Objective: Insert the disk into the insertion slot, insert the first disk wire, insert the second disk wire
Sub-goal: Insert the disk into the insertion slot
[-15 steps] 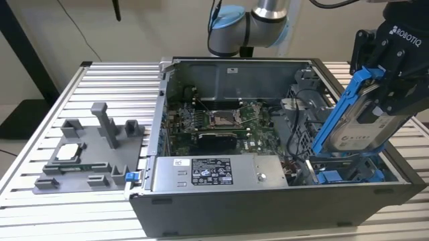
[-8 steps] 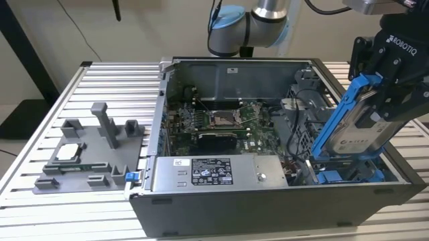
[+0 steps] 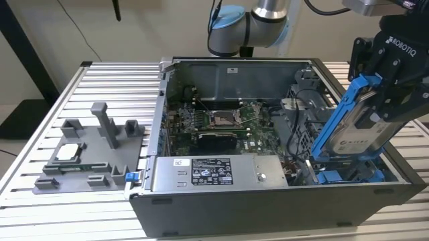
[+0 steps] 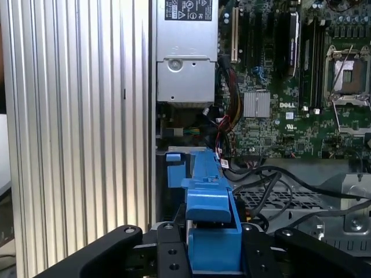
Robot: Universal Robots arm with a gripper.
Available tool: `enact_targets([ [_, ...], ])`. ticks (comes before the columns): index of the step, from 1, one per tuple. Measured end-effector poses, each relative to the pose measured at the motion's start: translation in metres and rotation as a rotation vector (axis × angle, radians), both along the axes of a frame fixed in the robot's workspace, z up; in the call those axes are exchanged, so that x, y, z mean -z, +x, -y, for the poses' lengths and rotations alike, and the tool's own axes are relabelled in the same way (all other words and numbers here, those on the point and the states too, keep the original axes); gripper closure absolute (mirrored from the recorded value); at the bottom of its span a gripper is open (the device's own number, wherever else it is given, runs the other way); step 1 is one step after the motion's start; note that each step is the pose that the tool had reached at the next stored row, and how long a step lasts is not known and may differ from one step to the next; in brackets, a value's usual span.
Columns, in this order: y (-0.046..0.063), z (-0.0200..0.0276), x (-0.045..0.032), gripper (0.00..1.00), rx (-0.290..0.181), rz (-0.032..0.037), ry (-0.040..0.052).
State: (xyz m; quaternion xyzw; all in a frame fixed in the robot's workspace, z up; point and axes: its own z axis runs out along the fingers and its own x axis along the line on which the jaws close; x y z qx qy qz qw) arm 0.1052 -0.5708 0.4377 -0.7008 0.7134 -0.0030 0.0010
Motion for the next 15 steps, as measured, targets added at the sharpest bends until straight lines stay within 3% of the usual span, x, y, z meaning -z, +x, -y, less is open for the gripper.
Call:
enact_targets([
  [15,0.0000,0.0000,0.0057,1.00,0.000,0.0000,-0.0002],
])
